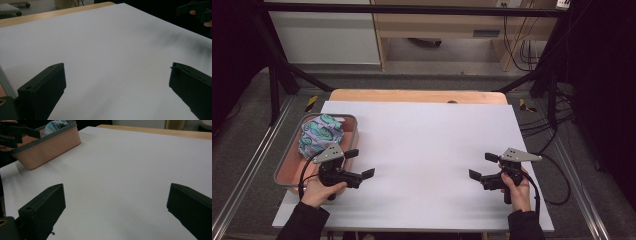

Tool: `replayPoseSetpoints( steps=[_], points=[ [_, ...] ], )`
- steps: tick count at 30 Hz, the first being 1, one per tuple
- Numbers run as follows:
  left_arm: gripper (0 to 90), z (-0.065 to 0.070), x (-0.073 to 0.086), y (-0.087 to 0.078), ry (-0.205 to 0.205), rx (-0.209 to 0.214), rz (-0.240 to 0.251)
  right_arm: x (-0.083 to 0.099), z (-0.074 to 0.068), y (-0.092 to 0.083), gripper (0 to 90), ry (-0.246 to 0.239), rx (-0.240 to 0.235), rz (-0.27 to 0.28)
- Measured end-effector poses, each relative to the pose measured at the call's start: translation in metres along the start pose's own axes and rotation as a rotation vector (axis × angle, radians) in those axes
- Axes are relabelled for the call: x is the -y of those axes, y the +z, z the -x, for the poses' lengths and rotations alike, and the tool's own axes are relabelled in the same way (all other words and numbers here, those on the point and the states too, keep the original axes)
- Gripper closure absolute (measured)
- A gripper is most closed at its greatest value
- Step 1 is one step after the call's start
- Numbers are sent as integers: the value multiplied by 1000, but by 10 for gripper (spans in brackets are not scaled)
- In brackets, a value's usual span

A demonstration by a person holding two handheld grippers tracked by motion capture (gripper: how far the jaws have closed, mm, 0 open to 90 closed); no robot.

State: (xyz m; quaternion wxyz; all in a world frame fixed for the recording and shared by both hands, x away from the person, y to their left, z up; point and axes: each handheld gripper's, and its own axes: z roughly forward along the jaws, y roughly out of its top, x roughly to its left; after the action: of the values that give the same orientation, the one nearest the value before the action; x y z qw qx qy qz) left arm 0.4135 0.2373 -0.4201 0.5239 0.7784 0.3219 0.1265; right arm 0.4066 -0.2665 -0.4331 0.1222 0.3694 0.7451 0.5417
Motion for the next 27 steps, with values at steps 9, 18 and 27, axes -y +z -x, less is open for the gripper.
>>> replayPoseSetpoints(
  steps=[9,18,27],
  points=[
    [3,1,-2,-2,0,-5,0,0,0,0,24,1,1,-3],
    [3,1,-5,-4,-2,-8,1,1,0,0,24,2,-1,-4],
    [3,3,-11,-10,0,-17,-5,1,0,1,24,3,0,-6]
  ],
)
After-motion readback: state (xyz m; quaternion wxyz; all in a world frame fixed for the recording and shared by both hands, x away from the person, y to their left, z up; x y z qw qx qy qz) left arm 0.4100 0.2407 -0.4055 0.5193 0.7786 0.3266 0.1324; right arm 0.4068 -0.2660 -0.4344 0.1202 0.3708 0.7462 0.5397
